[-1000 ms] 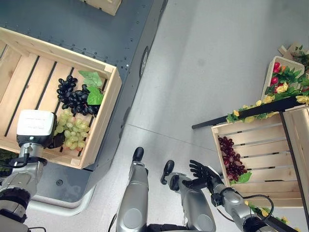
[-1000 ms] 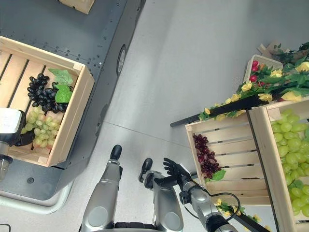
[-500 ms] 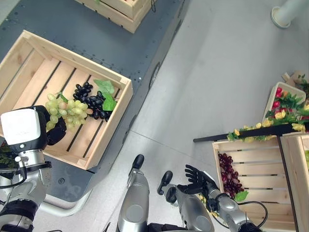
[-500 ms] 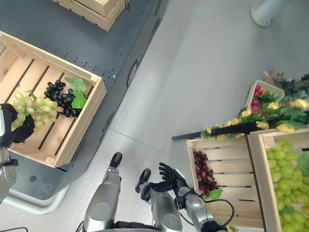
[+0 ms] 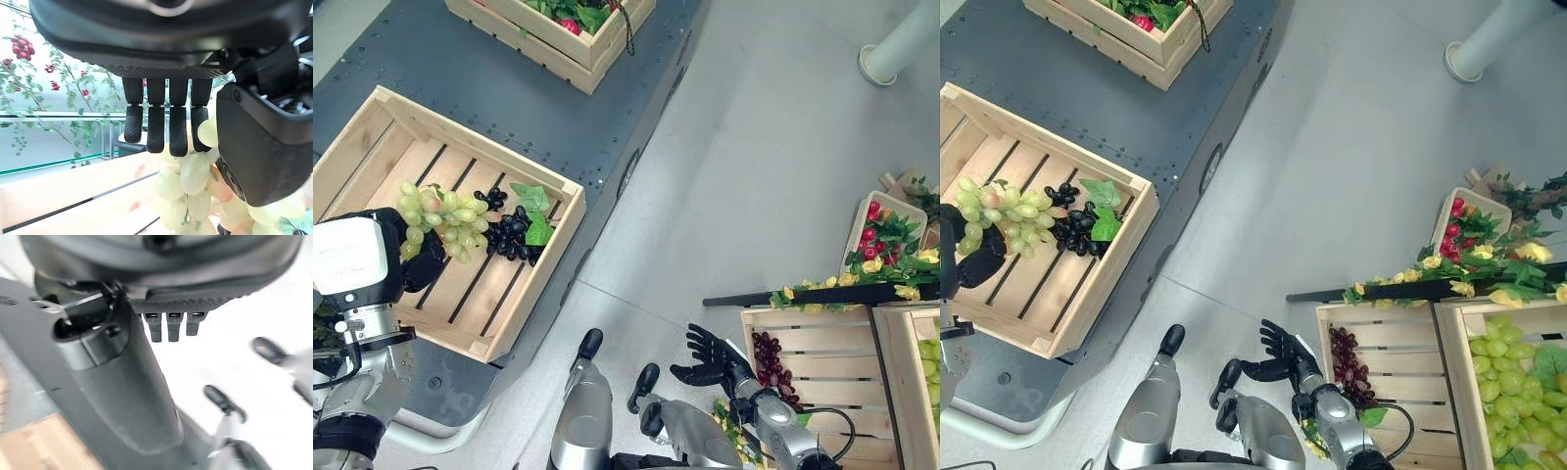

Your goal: Pick up the fruits from the basket on one side to the basket on the other side

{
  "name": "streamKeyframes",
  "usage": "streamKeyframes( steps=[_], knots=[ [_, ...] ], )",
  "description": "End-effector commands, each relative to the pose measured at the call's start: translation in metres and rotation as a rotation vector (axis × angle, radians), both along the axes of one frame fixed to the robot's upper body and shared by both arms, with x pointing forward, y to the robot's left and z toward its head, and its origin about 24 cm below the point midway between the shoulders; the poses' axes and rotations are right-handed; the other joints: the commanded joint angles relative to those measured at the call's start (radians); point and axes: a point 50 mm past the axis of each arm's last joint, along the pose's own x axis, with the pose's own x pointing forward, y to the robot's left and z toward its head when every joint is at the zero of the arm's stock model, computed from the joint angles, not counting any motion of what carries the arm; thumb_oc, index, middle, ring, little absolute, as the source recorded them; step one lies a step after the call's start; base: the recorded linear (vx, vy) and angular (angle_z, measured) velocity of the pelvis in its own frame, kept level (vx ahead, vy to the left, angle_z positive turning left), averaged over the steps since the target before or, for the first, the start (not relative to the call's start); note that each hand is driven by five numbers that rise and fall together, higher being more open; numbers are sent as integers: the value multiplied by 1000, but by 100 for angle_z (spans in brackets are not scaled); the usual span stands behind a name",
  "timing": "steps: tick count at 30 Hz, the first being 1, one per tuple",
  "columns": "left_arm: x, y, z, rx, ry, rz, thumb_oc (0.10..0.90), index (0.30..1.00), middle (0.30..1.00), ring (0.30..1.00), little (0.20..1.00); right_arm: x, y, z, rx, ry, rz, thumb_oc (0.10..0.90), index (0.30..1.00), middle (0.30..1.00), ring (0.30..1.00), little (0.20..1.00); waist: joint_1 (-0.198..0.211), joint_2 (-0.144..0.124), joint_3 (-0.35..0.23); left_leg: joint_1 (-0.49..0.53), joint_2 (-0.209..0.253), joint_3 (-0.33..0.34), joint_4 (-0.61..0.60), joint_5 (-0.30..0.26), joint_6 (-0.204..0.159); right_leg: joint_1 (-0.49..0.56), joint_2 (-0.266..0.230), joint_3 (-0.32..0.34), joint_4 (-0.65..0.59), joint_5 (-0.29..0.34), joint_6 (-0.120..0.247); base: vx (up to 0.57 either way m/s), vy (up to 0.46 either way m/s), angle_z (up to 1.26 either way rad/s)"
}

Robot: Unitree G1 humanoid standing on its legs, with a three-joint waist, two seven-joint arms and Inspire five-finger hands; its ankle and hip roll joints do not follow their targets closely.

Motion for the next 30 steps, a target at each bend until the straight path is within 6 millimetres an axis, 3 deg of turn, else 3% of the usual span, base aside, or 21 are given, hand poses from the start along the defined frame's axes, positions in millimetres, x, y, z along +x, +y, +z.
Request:
streamKeyframes(
  steps=[1, 3, 5, 6, 8, 9, 15, 22, 24, 30],
  knots=[
    [-11, -1, 16, 81, -131, -19, 400, 300, 300, 300, 300, -3, -15, 37, 4, -208, 52, 800, 900, 900, 900, 900, -16, 56, -194, -24, -76, -7, -119, 70, 23, -39, 21, 2, 23, 31, -9, 36, -26, 3],
    [-11, -2, 16, 103, -110, -31, 400, 300, 300, 300, 300, 0, -13, 48, 20, -250, 84, 800, 900, 900, 900, 900, -15, 57, -204, -20, -76, -10, -127, 74, 21, -33, 19, 0, 14, 36, -6, 0, 0, 0],
    [-12, -6, 14, 137, -77, -59, 400, 300, 300, 300, 300, 8, -8, 70, 86, -308, 155, 800, 900, 900, 900, 900, -9, 62, -224, -13, -79, -15, -130, 75, 23, -26, 13, -2, 4, 41, -4, 17, -4, 2],
    [-13, -11, 13, 145, -62, -89, 400, 300, 300, 300, 300, 15, -1, 91, 169, -378, 226, 800, 900, 900, 900, 900, 2, 65, -239, -6, -82, -18, -128, 73, 26, -17, 7, -6, -5, 45, -3, 33, -8, 9],
    [-12, -14, 11, 146, -53, -105, 400, 300, 300, 300, 300, 20, 4, 103, 177, -427, 272, 800, 900, 900, 900, 900, 7, 69, -248, -2, -83, -23, -131, 74, 26, -12, 5, -9, -12, 49, -3, 19, -11, 10],
    [-11, -17, 8, 148, -45, -126, 400, 300, 300, 300, 300, 25, 10, 118, 202, -484, 324, 800, 900, 900, 900, 900, 15, 72, -258, 2, -83, -28, -140, 78, 25, -7, 2, -13, -21, 53, -2, 14, -11, 8],
    [12, -43, 9, 176, 26, -268, 400, 300, 300, 300, 300, 49, 48, 174, 300, -634, 519, 800, 900, 900, 900, 900, 60, 95, -332, 21, -91, -58, -170, 97, 23, 21, -14, -34, -59, 72, 4, 28, -1, 11],
    [20, -63, 14, 176, 49, -377, 400, 300, 300, 300, 300, 53, 75, 192, 312, -662, 624, 800, 900, 900, 900, 900, 84, 117, -381, 41, -98, -72, -174, 96, 26, 36, -29, -42, -72, 79, 9, 11, 4, 5],
    [25, -77, 21, 190, 56, -457, 400, 300, 300, 300, 300, 54, 83, 196, 320, -669, 643, 800, 900, 900, 900, 900, 90, 126, -402, 51, -99, -76, -175, 91, 28, 41, -36, -43, -79, 84, 12, 6, -19, 7],
    [27, -96, 31, 182, 64, -553, 400, 300, 300, 300, 300, 55, 87, 201, 330, -679, 653, 800, 900, 900, 900, 900, 91, 147, -429, 59, -102, -73, -177, 88, 34, 41, -44, -37, -86, 92, 19, -4, -7, 6]
  ],
)
